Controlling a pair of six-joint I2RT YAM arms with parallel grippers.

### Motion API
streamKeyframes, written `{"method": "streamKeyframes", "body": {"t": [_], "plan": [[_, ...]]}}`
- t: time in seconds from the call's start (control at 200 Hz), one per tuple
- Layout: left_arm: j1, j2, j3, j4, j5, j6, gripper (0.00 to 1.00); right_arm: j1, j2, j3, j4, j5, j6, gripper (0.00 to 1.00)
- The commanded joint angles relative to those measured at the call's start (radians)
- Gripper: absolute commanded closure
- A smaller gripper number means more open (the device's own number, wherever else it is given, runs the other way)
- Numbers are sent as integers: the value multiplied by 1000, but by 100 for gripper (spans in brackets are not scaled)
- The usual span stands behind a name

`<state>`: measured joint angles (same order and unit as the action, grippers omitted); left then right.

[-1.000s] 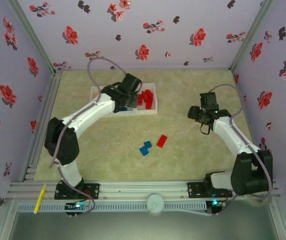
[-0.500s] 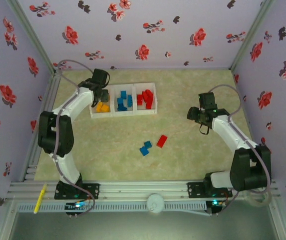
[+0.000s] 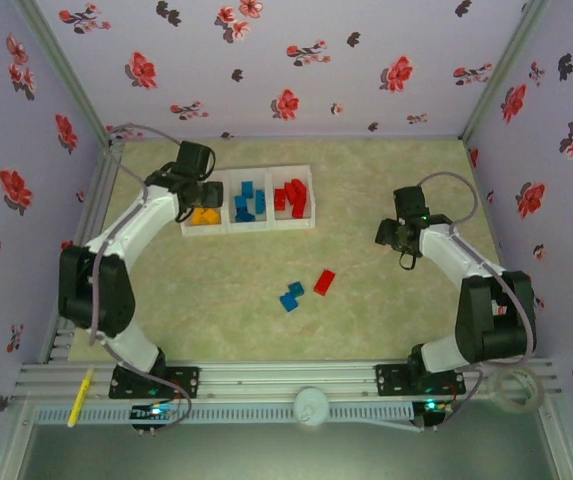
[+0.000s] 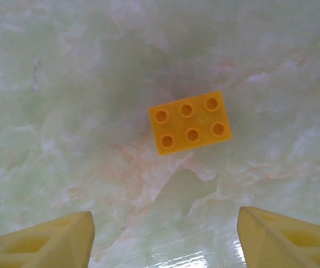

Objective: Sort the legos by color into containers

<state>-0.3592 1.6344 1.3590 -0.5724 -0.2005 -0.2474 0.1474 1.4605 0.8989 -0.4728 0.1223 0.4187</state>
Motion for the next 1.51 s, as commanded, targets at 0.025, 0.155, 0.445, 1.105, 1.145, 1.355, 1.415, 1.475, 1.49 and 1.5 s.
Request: {"method": "streamKeyframes", "body": {"t": [0.025, 0.155, 0.445, 1.105, 1.145, 1.355, 1.415, 1.475, 1.49, 1.5], "plan": [[-36, -92, -58, 3, 72, -39, 34, -17, 49, 44, -42, 63, -18, 26], [-75, -145, -103, -5, 88, -58, 34, -27, 83, 56, -29, 64, -27, 24], [-104, -233, -168, -18, 89, -81, 32, -77, 182, 123, -30, 27, -79, 21], [-110, -281, -206, -27, 73, -76, 31, -101, 346, 235, -23, -81, -144, 27], [-110, -281, -206, -28, 72, -75, 31, -101, 350, 236, -23, -82, -146, 28], [-110, -293, -212, -30, 67, -73, 31, -101, 373, 248, -27, -89, -151, 35], [-110, -297, -214, -31, 67, -73, 31, -101, 378, 253, -31, -91, -153, 39], [-111, -300, -215, -33, 67, -73, 31, -101, 381, 257, -37, -95, -159, 44], [-110, -300, -215, -34, 67, -73, 31, -101, 381, 260, -39, -96, -159, 46], [-110, -302, -215, -34, 66, -73, 31, -101, 381, 262, -40, -96, -161, 47]]}}
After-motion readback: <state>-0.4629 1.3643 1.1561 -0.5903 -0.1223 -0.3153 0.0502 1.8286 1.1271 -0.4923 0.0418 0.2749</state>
